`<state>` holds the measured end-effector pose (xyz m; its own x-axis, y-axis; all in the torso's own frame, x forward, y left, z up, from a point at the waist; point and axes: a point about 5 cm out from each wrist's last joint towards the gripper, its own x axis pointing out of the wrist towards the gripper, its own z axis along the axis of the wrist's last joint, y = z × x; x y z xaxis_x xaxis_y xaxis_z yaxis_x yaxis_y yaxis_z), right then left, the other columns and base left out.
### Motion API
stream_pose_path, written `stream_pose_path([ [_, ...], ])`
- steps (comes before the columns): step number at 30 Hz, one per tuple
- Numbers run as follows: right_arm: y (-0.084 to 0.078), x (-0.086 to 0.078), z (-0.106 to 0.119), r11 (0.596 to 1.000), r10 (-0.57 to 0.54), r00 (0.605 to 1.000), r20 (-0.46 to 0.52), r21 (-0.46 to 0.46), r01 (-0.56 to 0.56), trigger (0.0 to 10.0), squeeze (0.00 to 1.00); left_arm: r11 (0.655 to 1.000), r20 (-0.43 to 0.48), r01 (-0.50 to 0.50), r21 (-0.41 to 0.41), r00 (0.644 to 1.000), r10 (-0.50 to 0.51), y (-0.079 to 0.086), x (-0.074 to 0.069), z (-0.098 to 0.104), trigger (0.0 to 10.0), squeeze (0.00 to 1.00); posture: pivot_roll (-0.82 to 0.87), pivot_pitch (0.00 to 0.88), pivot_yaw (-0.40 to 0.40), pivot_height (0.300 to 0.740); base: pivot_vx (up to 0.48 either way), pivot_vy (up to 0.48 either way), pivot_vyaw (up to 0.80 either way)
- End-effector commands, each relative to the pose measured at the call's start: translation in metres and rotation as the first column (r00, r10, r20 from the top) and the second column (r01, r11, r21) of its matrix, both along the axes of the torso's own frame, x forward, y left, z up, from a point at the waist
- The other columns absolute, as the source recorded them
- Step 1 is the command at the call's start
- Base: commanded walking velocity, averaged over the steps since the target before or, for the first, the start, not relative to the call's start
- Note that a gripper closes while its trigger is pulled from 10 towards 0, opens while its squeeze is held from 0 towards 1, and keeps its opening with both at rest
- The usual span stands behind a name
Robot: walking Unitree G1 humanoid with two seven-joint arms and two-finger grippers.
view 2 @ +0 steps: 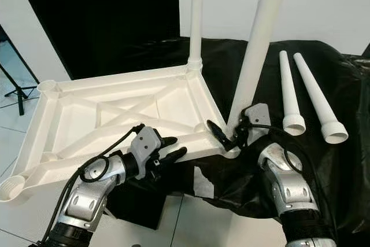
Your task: Building children table
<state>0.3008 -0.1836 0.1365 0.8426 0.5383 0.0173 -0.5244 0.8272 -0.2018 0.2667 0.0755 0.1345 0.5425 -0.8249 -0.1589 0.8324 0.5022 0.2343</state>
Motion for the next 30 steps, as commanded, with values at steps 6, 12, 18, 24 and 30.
stream_pose_path([
  [6, 0.007, 0.006, -0.005, 0.996, 0.086, 0.996, -0.029, -0.017, -0.087, 0.0, 0.00, 0.992, 0.049, -0.129, 0.002, 0.990, 0.129, 0.004, 0.006, 0.003, 10.0, 0.00, 0.05, 0.000, -0.008, 0.740, 0.000, 0.000, 0.00],
  [12, 0.002, 0.006, -0.008, 0.999, 0.043, 0.998, -0.039, 0.010, -0.043, 0.0, 0.00, 0.990, 0.046, -0.138, -0.001, 0.989, 0.138, 0.005, 0.005, 0.002, 10.0, 0.00, 0.05, 0.000, -0.010, 0.740, 0.000, 0.000, 0.00],
  [18, 0.006, 0.002, -0.007, 0.998, -0.060, 0.998, -0.003, 0.027, 0.060, 10.0, 0.00, 0.990, 0.048, -0.139, -0.003, 0.989, 0.139, 0.006, 0.005, 0.003, 10.0, 0.00, 0.04, 0.000, -0.007, 0.740, 0.000, 0.000, 0.00],
  [24, 0.020, -0.007, -0.012, 0.971, -0.228, 0.974, 0.008, 0.075, 0.226, 10.0, 0.00, 0.990, 0.039, -0.139, -0.003, 0.990, 0.139, 0.005, 0.005, 0.002, 10.0, 0.00, 0.03, 0.000, -0.005, 0.740, 0.000, 0.000, 0.00],
  [30, 0.026, -0.009, -0.014, 0.943, -0.312, 0.950, -0.011, 0.116, 0.311, 10.0, 0.00, 0.990, 0.036, -0.139, -0.001, 0.990, 0.139, 0.004, 0.005, 0.002, 10.0, 0.00, 0.04, 0.000, -0.009, 0.740, 0.000, 0.000, 0.00],
])
